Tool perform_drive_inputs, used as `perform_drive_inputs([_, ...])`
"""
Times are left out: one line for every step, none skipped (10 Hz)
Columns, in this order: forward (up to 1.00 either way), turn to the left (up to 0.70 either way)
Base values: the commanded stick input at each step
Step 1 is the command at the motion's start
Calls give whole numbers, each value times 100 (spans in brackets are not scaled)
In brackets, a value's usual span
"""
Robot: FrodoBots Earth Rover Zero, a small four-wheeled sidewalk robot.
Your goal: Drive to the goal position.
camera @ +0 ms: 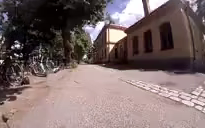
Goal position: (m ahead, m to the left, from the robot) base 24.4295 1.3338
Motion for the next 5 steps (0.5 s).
perform_drive_inputs([85, 0])
perform_drive_inputs([85, 0])
perform_drive_inputs([85, 0])
perform_drive_inputs([85, 0])
perform_drive_inputs([85, 0])
